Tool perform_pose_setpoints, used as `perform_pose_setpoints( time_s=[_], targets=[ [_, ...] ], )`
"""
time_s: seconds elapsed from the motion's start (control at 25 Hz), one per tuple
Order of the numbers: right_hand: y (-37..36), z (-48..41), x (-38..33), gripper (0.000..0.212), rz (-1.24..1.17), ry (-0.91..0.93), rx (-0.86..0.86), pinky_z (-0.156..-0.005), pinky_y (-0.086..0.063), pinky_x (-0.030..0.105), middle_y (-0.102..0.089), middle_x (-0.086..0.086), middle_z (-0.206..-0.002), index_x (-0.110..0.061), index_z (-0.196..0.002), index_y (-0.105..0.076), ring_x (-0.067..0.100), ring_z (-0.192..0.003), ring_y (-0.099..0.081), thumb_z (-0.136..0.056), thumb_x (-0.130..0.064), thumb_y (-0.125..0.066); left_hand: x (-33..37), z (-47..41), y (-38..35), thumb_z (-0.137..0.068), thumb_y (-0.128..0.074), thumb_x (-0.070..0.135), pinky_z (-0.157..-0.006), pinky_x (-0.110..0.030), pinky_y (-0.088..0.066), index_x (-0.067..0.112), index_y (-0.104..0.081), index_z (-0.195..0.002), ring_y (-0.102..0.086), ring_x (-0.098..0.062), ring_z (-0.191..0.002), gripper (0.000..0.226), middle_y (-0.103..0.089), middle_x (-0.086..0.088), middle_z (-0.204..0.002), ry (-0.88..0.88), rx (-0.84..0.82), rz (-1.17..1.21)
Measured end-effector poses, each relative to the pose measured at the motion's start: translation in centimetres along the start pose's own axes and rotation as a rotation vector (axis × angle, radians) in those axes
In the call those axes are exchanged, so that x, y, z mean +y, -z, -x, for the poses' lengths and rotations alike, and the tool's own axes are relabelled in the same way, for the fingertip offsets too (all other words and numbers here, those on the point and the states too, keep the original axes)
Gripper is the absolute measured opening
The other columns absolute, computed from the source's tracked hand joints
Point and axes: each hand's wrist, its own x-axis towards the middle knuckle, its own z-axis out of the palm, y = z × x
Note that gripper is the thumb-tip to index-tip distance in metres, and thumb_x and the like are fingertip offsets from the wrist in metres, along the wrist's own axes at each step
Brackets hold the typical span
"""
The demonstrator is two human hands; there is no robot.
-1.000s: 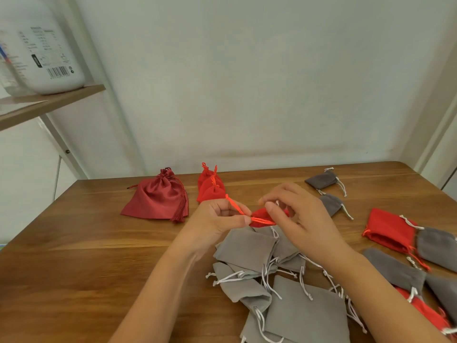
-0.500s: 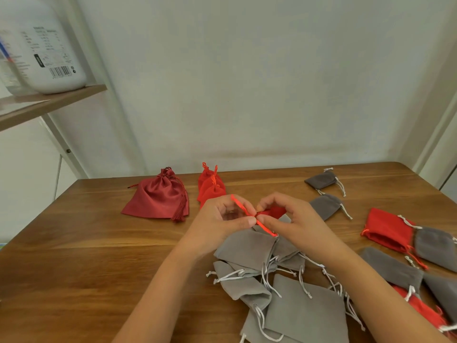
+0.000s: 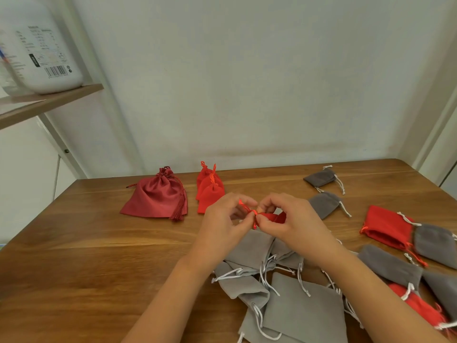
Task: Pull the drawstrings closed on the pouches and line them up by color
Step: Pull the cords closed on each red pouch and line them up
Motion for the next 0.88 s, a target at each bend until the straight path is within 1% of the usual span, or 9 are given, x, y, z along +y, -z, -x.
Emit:
perform_pose_setpoints(
  time_s=[0.04, 0.12, 0.2, 0.28, 0.44, 0.56, 0.64, 0.76, 0.88],
  targets=[
    [0.14, -0.05, 0.11, 0.009, -0.067, -0.017, 0.013, -0.067, -0.040, 0.011, -0.064, -0.009, -0.079, -0.032, -0.078, -0.065, 0.003, -0.080, -0.056, -0.084, -0.026, -0.068, -0.13, -0.04, 0.05, -0.082, -0.065, 0.013, -0.071, -0.036, -0.057, 0.028, -0.066, -0.089, -0.066, -0.013, -0.076, 0.017, -0.064, 0.004, -0.085, -0.060, 0.022, -0.041],
    [0.38, -0.22, 0.46, 0.010, -0.230, -0.063, 0.052, -0.070, -0.044, 0.016, -0.068, -0.008, -0.078, -0.023, -0.080, -0.072, 0.003, -0.078, -0.059, -0.088, -0.026, -0.065, -0.25, -0.13, 0.19, -0.084, -0.064, 0.019, -0.070, -0.032, -0.056, 0.021, -0.069, -0.092, -0.065, -0.011, -0.080, 0.010, -0.064, 0.009, -0.086, -0.134, 0.051, -0.083],
    [0.42, -0.40, 0.56, 0.005, -0.393, -0.117, 0.076, -0.075, -0.048, 0.024, -0.071, -0.003, -0.080, -0.017, -0.081, -0.071, 0.008, -0.079, -0.064, -0.085, -0.018, -0.068, -0.28, -0.12, 0.39, -0.086, -0.065, 0.019, -0.071, -0.026, -0.054, 0.017, -0.071, -0.094, -0.063, -0.007, -0.084, 0.010, -0.064, 0.011, -0.088, -0.168, 0.070, -0.096],
    [0.28, -0.45, 0.34, 0.008, -0.570, -0.158, 0.052, -0.075, -0.052, 0.024, -0.074, 0.004, -0.080, -0.014, -0.082, -0.066, 0.013, -0.078, -0.068, -0.080, -0.009, -0.071, -0.18, -0.05, 0.52, -0.085, -0.066, 0.020, -0.069, -0.020, -0.053, 0.015, -0.073, -0.095, -0.062, -0.003, -0.084, 0.012, -0.064, 0.009, -0.089, -0.240, 0.094, -0.129],
    [0.49, -0.37, 0.12, 0.018, -0.782, -0.174, 0.012, -0.071, -0.055, 0.021, -0.074, 0.013, -0.078, -0.006, -0.078, -0.058, 0.019, -0.076, -0.072, -0.068, -0.004, -0.073, -0.08, -0.08, 0.46, -0.080, -0.071, 0.019, -0.068, -0.012, -0.049, 0.011, -0.075, -0.091, -0.062, -0.002, -0.077, 0.015, -0.067, 0.002, -0.082, -0.299, 0.179, -0.117],
    [0.67, -0.42, 0.10, 0.024, -0.741, -0.161, 0.031, -0.068, -0.055, 0.022, -0.074, 0.014, -0.078, -0.005, -0.074, -0.051, 0.021, -0.076, -0.072, -0.071, 0.005, -0.072, 0.09, -0.02, 0.17, -0.078, -0.074, 0.011, -0.068, -0.011, -0.048, 0.011, -0.075, -0.093, -0.062, -0.002, -0.077, 0.015, -0.066, 0.003, -0.082, -0.300, 0.173, -0.106],
    [0.74, -0.35, 0.06, 0.027, -0.696, -0.131, 0.042, -0.070, -0.057, 0.026, -0.074, 0.013, -0.078, -0.006, -0.073, -0.047, 0.022, -0.078, -0.072, -0.073, 0.006, -0.072, 0.15, -0.03, 0.21, -0.078, -0.073, 0.010, -0.069, -0.012, -0.049, 0.012, -0.075, -0.094, -0.063, -0.003, -0.080, 0.016, -0.068, 0.003, -0.084, -0.295, 0.168, -0.079],
    [1.01, -0.33, 0.08, 0.031, -0.655, -0.081, 0.055, -0.074, -0.057, 0.032, -0.073, 0.011, -0.078, -0.008, -0.072, -0.045, 0.023, -0.079, -0.071, -0.075, 0.007, -0.071, 0.32, 0.01, 0.19, -0.078, -0.075, 0.014, -0.067, -0.023, -0.056, 0.015, -0.075, -0.094, -0.066, -0.005, -0.081, 0.015, -0.069, 0.007, -0.087, -0.241, 0.173, 0.018],
    [0.69, -0.41, 0.17, 0.035, -0.551, -0.028, 0.050, -0.070, -0.052, 0.032, -0.068, 0.008, -0.076, -0.016, -0.069, -0.044, 0.019, -0.075, -0.064, -0.078, 0.010, -0.067, 0.66, 0.29, -0.22, -0.078, -0.074, 0.018, -0.068, -0.032, -0.058, 0.019, -0.075, -0.093, -0.068, -0.004, -0.081, 0.014, -0.073, 0.010, -0.087, -0.137, 0.189, 0.061]
  ],
)
